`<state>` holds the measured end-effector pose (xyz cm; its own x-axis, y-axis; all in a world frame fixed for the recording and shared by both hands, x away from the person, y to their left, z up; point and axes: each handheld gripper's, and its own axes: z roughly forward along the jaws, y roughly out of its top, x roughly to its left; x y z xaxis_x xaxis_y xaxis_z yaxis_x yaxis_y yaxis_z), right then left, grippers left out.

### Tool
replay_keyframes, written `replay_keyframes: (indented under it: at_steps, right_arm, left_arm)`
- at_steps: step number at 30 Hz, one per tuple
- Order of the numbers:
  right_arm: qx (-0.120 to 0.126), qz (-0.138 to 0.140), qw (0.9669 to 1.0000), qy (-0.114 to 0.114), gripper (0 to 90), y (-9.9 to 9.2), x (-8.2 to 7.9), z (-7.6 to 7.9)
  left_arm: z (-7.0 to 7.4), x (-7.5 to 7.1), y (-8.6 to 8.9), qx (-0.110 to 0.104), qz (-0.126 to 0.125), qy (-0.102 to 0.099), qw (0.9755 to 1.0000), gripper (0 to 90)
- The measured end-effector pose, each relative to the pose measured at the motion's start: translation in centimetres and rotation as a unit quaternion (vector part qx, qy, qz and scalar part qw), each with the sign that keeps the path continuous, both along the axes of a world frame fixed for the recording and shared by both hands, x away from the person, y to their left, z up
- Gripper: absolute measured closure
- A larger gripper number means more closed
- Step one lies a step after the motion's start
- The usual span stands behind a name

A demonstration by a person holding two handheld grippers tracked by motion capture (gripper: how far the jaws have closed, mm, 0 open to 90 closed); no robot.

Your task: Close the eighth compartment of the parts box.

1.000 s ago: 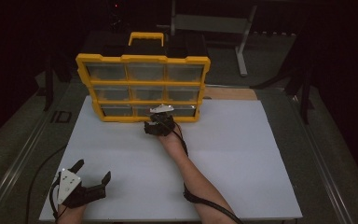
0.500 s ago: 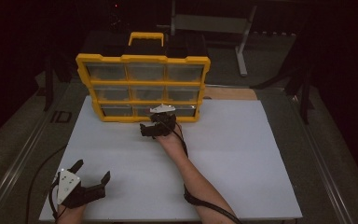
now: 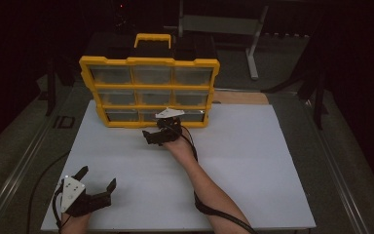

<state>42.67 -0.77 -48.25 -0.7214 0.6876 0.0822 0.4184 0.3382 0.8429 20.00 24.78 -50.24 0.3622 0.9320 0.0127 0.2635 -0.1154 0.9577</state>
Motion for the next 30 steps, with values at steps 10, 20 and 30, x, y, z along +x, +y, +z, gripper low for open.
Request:
replay_keyframes:
  at_steps: [10,20,30]
  right_arm:
    - [0.008,0.051,0.9987,-0.002,8.2,-0.7,-0.4,0.3]
    - [0.021,0.070,0.9974,-0.002,8.2,-1.4,-0.7,1.1]
    - [0.024,0.101,0.9946,-0.013,8.2,-2.4,-2.4,2.6]
  left_arm:
    - [-0.1,0.0,0.1,-0.001,-0.001,0.000,1.0000,0.0]
    - [-0.1,-0.1,0.1,0.000,-0.002,0.000,1.0000,0.0]
    - [-0.1,-0.1,0.3,-0.002,-0.001,0.000,1.0000,0.0]
